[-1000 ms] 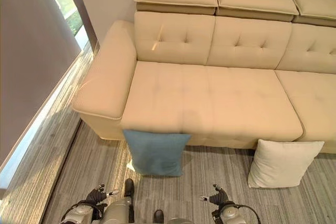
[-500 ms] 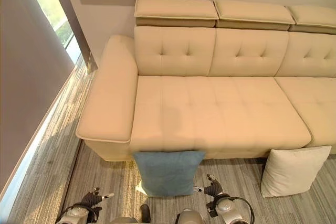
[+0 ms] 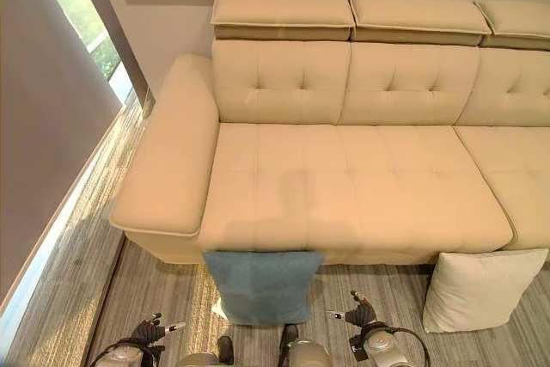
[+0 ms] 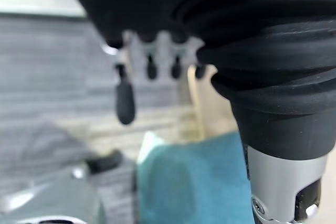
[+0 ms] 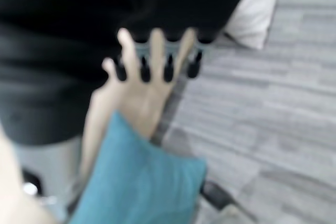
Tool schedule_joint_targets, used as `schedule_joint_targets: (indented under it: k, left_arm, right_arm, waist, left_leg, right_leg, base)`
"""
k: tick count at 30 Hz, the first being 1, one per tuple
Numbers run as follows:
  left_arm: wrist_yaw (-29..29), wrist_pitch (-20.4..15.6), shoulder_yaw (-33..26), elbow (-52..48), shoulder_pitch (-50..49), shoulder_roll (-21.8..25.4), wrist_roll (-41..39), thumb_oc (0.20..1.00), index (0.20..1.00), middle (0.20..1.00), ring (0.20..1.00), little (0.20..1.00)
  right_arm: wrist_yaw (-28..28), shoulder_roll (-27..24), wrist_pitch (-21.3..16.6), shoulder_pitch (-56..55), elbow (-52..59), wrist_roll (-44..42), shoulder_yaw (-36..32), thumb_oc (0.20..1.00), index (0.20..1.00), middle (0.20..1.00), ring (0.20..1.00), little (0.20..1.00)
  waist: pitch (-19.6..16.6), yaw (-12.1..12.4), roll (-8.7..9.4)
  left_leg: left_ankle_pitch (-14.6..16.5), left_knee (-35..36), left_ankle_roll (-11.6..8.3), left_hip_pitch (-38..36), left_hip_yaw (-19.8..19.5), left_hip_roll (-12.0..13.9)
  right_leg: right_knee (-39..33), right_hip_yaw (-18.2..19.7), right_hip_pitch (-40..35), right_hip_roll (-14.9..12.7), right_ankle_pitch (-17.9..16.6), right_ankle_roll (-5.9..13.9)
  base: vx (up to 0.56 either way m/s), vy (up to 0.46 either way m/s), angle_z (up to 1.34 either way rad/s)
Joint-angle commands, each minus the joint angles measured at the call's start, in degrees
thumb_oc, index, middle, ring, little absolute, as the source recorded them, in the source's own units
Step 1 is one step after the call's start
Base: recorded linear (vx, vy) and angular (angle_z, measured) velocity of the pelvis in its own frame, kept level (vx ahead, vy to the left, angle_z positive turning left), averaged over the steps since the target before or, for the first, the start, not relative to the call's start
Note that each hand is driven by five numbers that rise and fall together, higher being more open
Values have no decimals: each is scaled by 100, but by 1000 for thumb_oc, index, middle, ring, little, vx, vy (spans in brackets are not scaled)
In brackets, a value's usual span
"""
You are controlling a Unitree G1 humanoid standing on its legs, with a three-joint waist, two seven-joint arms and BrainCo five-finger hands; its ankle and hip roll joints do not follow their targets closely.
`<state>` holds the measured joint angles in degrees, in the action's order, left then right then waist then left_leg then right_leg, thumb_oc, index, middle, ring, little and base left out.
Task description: Pick up all the scattered cushions and arrange them neatly on the sofa.
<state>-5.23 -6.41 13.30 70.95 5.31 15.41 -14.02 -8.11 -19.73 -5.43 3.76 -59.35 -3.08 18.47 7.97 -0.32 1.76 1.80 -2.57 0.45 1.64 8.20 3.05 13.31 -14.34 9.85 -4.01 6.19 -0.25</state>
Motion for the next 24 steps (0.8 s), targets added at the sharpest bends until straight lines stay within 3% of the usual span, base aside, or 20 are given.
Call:
schedule_joint_targets:
  k: [1,4,5,7,15,24]
  left_arm:
    - [-238,-152,-167,-190,345,136,-67,1000,1000,1000,1000,1000]
    - [-556,-287,-38,-433,791,193,-296,1000,1000,1000,1000,1000]
    - [-556,-287,-38,-431,794,191,-296,1000,1000,1000,1000,1000]
    - [-871,-486,105,-715,1207,302,-515,1000,1000,1000,1000,1000]
    - [-925,-795,307,-1209,2044,622,-1309,1000,1000,1000,1000,1000]
    - [-1270,-863,494,-1157,3094,879,-1307,1000,1000,1000,1000,1000]
  right_arm:
    - [-205,-37,-177,173,100,-23,130,1000,1000,1000,1000,1000]
    - [-455,-79,-229,500,130,-205,150,1000,1000,1000,1000,1000]
    - [-455,-80,-230,503,128,-205,150,1000,1000,1000,1000,1000]
    - [-766,-175,-294,909,270,-335,107,1000,1000,1000,1000,1000]
    - [-1274,-577,-587,1929,862,-683,11,1000,1000,1000,1000,1000]
    - [-1860,-843,-854,3072,1000,-911,22,1000,1000,1000,1000,1000]
  waist:
    - [194,-36,244]
    - [620,-59,223]
    - [611,-56,220]
    - [859,-51,126]
    - [918,-128,-77]
    - [780,-198,-139]
  left_leg:
    - [109,-224,-62,223,-45,-195]
    - [51,-534,-89,1037,-97,-139]
    - [72,-563,-89,1061,-96,-133]
    - [165,-1034,-102,1938,-123,-103]
    - [371,-2431,-91,4341,-75,88]
    - [648,-3692,-76,6463,-144,197]
  right_leg:
    - [-899,108,-662,-281,-370,480]
    - [-658,132,114,-371,-449,443]
    - [-633,137,139,-370,-433,441]
    - [40,224,1132,-440,-306,407]
    - [1629,448,3603,-722,60,284]
    - [2885,655,5707,-766,390,179]
  base:
    - [-105,-38,20]
    - [-315,-43,9]
    - [-227,4,8]
    - [-250,35,10]
    - [-133,47,-2]
    - [-14,2,0]
